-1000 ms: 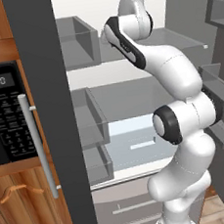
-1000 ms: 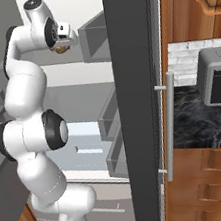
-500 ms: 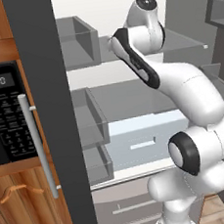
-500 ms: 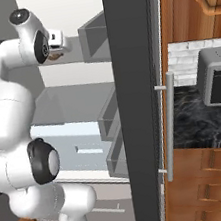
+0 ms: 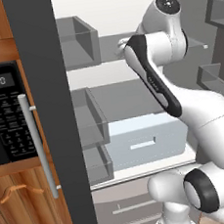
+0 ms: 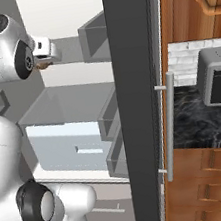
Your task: Grab the onion and lemon from the fridge, place them in the blender, close the lid, and turn on the blender to create a marinade.
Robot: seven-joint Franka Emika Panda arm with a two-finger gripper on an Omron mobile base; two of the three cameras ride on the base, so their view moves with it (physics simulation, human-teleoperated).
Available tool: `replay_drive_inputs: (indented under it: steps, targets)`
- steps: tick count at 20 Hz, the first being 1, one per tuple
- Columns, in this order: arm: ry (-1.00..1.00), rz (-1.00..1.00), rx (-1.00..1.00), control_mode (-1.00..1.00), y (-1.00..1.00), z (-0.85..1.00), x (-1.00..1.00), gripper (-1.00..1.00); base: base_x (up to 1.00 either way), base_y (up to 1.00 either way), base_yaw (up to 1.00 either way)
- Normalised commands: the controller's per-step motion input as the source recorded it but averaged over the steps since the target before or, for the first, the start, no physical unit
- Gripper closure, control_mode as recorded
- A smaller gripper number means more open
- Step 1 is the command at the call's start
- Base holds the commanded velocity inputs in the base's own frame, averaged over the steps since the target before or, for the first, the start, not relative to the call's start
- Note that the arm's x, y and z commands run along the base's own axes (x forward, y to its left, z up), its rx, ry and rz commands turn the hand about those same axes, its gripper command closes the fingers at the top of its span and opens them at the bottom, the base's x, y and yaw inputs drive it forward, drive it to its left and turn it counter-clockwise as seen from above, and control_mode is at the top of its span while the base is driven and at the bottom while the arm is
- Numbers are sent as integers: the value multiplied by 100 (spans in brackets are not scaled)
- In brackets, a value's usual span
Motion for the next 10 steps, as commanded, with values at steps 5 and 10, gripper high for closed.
replay_drive_inputs:
  steps: [5,10]
  targets:
    - [0,-2,1,-100,-9,-24,-100,100,0,0,0]
    - [0,-4,0,-100,-1,-51,-100,100,0,0,0]
